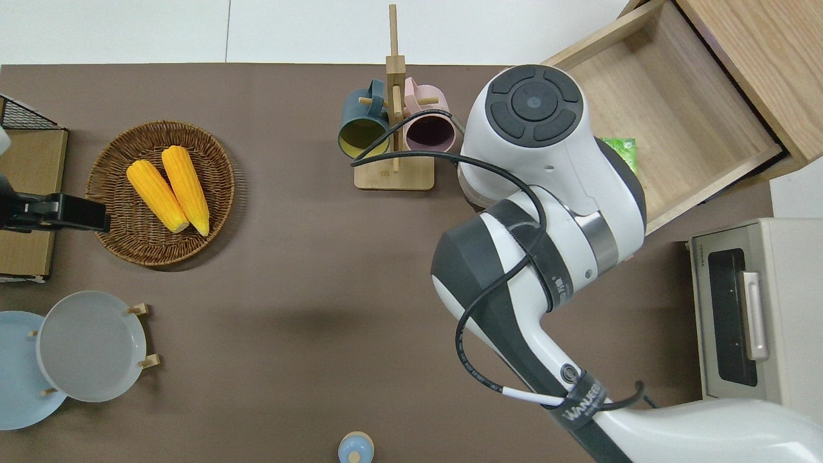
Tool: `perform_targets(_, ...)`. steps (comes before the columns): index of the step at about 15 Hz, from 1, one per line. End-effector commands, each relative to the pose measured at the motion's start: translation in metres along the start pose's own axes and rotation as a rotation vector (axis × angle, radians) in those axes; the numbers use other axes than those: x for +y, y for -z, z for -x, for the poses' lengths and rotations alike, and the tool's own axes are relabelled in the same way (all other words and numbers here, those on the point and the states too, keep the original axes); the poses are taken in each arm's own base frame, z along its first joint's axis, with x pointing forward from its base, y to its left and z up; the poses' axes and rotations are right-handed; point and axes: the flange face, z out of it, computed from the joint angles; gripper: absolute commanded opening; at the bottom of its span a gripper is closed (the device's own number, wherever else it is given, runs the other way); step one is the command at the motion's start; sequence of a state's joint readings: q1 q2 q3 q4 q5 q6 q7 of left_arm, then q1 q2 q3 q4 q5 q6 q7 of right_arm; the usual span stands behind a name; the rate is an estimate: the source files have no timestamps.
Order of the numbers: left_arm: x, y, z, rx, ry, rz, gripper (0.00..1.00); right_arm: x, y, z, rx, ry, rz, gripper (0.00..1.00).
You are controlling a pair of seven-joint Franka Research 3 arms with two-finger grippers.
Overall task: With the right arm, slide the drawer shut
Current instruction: 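Push the drawer front with the right gripper away from the robot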
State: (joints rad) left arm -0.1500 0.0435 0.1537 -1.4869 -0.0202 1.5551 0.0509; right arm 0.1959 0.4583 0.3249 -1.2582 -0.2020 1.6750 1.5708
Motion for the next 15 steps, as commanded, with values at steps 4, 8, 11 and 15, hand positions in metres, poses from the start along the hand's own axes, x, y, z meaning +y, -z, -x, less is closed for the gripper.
perform_targets(4,0.000,0.002,-0.004,0.007,-0.008,-0.016,1.00,-0.007,-0.013,-0.039,-0.019,-0.019,-0.044,0.000)
perform_targets(8,0.000,0.002,-0.004,0.007,-0.008,-0.016,1.00,-0.009,-0.024,-0.052,-0.024,-0.018,-0.044,0.000)
perform_targets(11,0.000,0.002,-0.004,0.007,-0.008,-0.016,1.00,-0.014,-0.032,-0.055,-0.024,-0.016,-0.056,0.000)
perform_targets(15,0.000,0.002,-0.004,0.007,-0.008,-0.016,1.00,-0.013,-0.038,-0.071,-0.020,0.027,-0.049,0.000)
